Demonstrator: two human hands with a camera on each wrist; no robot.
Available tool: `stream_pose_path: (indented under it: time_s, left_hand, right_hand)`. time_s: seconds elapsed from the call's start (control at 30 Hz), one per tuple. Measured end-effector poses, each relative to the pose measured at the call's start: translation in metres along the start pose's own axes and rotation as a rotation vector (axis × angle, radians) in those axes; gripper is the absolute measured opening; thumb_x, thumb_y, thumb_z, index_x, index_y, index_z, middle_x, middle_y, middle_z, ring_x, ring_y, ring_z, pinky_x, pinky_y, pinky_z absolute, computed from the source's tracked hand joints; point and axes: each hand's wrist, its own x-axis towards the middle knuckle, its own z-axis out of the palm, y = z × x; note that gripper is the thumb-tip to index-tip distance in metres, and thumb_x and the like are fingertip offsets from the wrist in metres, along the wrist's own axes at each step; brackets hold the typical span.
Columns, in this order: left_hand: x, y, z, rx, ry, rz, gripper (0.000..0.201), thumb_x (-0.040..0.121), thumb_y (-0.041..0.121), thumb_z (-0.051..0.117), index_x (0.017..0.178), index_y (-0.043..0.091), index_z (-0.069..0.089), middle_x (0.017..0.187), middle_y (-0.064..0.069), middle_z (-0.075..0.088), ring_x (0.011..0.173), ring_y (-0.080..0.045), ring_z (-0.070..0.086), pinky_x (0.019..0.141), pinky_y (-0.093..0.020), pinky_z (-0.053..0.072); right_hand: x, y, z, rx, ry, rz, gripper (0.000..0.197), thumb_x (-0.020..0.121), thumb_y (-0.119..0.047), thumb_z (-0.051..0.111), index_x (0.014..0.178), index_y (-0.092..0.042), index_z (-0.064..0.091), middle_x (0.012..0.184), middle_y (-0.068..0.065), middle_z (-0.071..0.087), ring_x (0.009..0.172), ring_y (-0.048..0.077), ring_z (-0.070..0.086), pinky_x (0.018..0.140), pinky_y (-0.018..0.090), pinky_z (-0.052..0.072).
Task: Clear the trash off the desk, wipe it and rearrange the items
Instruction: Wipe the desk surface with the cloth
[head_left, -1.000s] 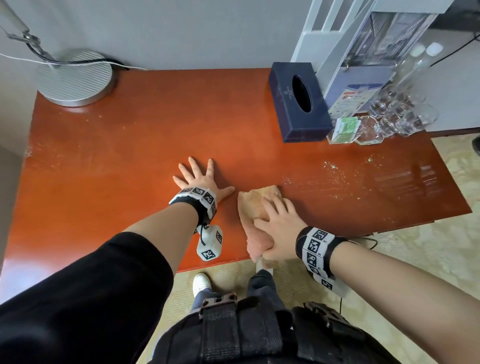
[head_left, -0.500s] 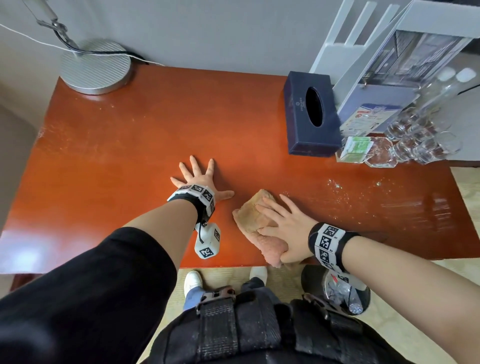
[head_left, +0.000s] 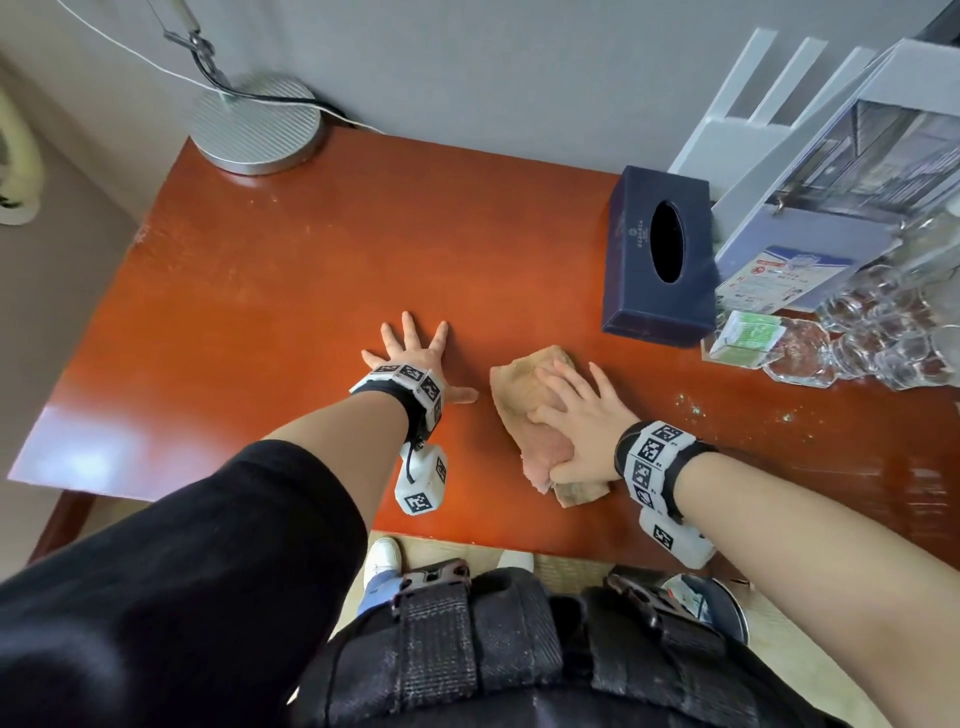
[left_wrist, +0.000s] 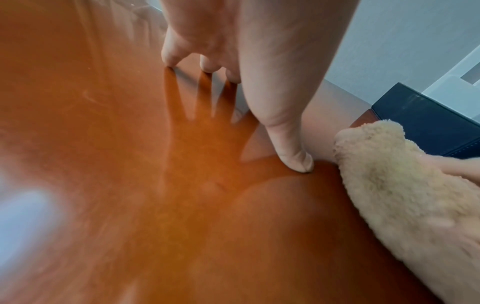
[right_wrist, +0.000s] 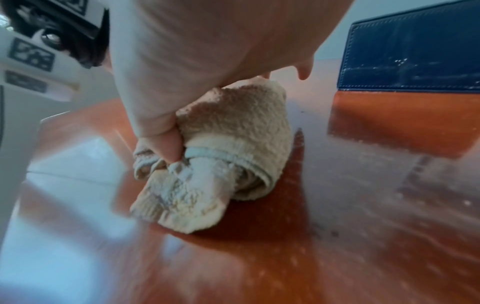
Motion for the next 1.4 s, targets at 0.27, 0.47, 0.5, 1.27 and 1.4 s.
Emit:
stream_pose_path:
  time_s: [0.27, 0.47, 0.5, 1.27, 1.4]
  left_hand:
    - [0.0, 0.001, -0.003, 0.01, -0.016, -0.007, 0.113, 0.069, 0.075, 0.059, 0.147, 0.038, -0.013, 0.155, -0.009, -0.026, 0.143, -0.04, -0.015, 0.111, -0.066, 0.007]
    - [0.001, 0.0, -0.004, 0.022, -0.017, -0.001, 0.113, 0.069, 0.076, 0.057, 0.147, 0.038, -0.014, 0.155, -0.009, -0.026, 0.143, -0.04, -0.015, 0.111, -0.066, 0.007]
    - [0.001, 0.0, -0.003, 0.025, -0.018, -0.001, 0.113, 0.068, 0.077, 0.057, 0.147, 0.038, -0.014, 0.155, -0.009, -0.026, 0.143, -0.04, -0.014, 0.111, -0.066, 0.007]
    - [-0.016, -0.006, 0.023, 0.194, 0.071, 0.202, 0.115, 0.071, 0.08, 0.048, 0.15, 0.021, -0.01, 0.156, -0.014, -0.018, 0.142, -0.045, -0.012, 0.114, -0.06, 0.005]
    - [-0.019, -0.002, 0.026, 0.229, 0.053, 0.231, 0.119, 0.069, 0.081, 0.05, 0.15, 0.018, -0.011, 0.155, -0.017, -0.018, 0.142, -0.044, -0.012, 0.113, -0.061, 0.006]
  right_hand:
    - [0.014, 0.014, -0.013, 0.011, 0.008, 0.163, 0.081, 0.068, -0.071, 0.049, 0.139, -0.037, 0.03, 0.158, 0.011, -0.004, 0.144, 0.035, -0.005, 0.108, 0.059, 0.018]
    - [0.012, 0.008, -0.017, 0.11, 0.01, 0.404, 0.079, 0.071, -0.075, 0.047, 0.137, -0.033, 0.032, 0.151, 0.017, 0.014, 0.134, 0.04, 0.019, 0.101, 0.052, 0.028]
    - [0.011, 0.006, -0.016, 0.126, 0.005, 0.433, 0.079, 0.072, -0.075, 0.046, 0.137, -0.032, 0.033, 0.149, 0.018, 0.018, 0.132, 0.04, 0.021, 0.1, 0.052, 0.029]
    - [-0.037, -0.084, 0.011, 0.327, -0.052, 0.692, 0.083, 0.071, -0.08, 0.042, 0.135, -0.03, 0.031, 0.137, 0.016, 0.026, 0.119, 0.037, 0.03, 0.098, 0.051, 0.029]
    - [-0.048, -0.093, 0.018, 0.306, -0.043, 0.65, 0.083, 0.07, -0.082, 0.042, 0.135, -0.03, 0.032, 0.139, 0.016, 0.025, 0.123, 0.039, 0.026, 0.104, 0.057, 0.022]
